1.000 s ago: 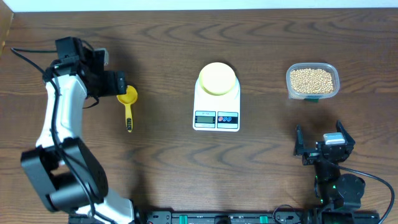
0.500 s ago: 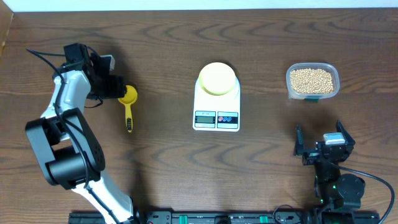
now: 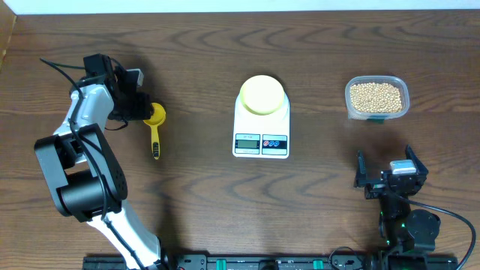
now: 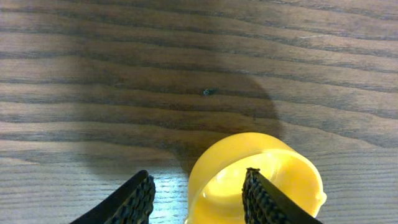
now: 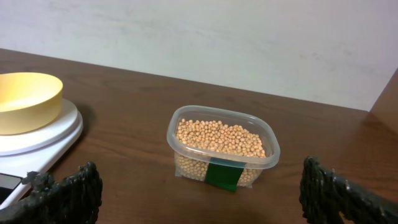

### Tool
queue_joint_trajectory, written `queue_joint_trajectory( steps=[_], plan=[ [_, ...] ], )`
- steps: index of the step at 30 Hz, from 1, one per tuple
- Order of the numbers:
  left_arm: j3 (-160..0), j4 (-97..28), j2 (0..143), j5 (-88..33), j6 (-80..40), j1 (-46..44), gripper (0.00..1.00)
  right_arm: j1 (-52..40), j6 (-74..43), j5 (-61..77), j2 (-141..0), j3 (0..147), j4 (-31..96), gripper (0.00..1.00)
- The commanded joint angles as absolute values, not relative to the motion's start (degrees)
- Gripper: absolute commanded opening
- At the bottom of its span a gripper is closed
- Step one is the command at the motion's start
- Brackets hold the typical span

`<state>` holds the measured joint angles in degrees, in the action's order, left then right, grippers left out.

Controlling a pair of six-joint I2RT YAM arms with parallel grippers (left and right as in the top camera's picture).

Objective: Scoop item into bowl and weigh 50g on scale
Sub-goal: 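Reach the left gripper down to the yellow scoop's bowl and grasp it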

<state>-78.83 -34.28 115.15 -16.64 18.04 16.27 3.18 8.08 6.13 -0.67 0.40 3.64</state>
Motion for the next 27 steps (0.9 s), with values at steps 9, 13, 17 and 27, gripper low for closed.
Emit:
queue_joint_trajectory(
  steps=[9,13,17,27],
  plan=[
    [-77.67,-32.47,116.29,-17.34,18.15,15.77,0.44,2.9,7.53,5.93,-0.3,0.32,3.88,0.99],
    [-77.28,-32.25,116.99,-17.34,18.15,15.77,0.44,2.9,7.53,5.93,-0.3,0.32,3.88,0.99],
    [-77.23,-32.25,117.75,-17.34,18.15,15.77,0.44,2.9,7.51,5.93,-0.3,0.32,3.88,0.99],
    [-77.23,-31.14,118.96,-17.32,18.17,15.77,0.27,2.9,7.51,5.93,-0.3,0.32,3.88,0.99]
  ],
)
